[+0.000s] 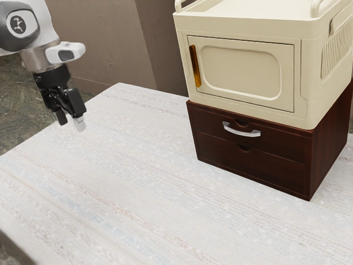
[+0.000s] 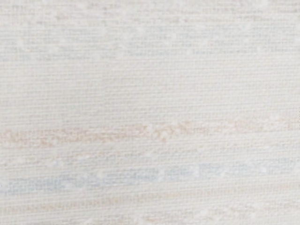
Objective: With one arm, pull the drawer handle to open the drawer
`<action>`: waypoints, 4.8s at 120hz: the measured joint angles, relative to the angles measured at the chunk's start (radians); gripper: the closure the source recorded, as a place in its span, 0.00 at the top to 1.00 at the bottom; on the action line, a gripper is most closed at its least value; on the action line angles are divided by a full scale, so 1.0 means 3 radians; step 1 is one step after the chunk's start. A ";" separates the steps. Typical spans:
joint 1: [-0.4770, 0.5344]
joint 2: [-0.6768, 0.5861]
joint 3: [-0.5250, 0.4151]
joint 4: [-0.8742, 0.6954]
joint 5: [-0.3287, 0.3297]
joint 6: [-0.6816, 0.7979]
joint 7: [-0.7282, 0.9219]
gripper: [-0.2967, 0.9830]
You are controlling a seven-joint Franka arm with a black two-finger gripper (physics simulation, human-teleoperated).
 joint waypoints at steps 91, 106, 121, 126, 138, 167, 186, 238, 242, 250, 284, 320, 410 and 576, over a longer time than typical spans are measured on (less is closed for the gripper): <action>0.0149 -0.0076 -0.0869 0.0708 -0.0427 0.0616 0.2689 0.77; -0.0080 0.0117 -0.1032 0.0644 -0.0454 0.0812 0.3147 0.77; -0.0117 -0.0074 -0.1096 0.0062 -0.0459 0.1154 0.3524 0.76; -0.0111 -0.0189 -0.1098 -0.0114 -0.0459 0.1259 0.3633 0.76; -0.0094 -0.0473 -0.1098 -0.0453 -0.0464 0.1451 0.3866 0.75; -0.0100 -0.0787 -0.1270 -0.1073 -0.0476 0.1911 0.4225 0.75; -0.0085 -0.0899 -0.1279 -0.1322 -0.0494 0.2131 0.4307 0.76; -0.0088 -0.0877 -0.1487 -0.1659 -0.0293 0.2694 0.3880 0.50; -0.0083 -0.0879 -0.1496 -0.1681 -0.0215 0.2732 0.3834 0.49; -0.0086 -0.0880 -0.1537 -0.1715 -0.0108 0.2792 0.3747 0.46; -0.0090 -0.0854 -0.1665 -0.1752 0.0046 0.2917 0.3394 0.42; -0.0097 -0.0680 -0.1810 -0.1809 0.0064 0.3231 0.3145 0.39; -0.0052 -0.0343 -0.1873 -0.1728 0.0438 0.3789 0.3054 0.37; -0.0099 0.0233 -0.1820 -0.1300 0.0516 0.4022 0.3076 0.34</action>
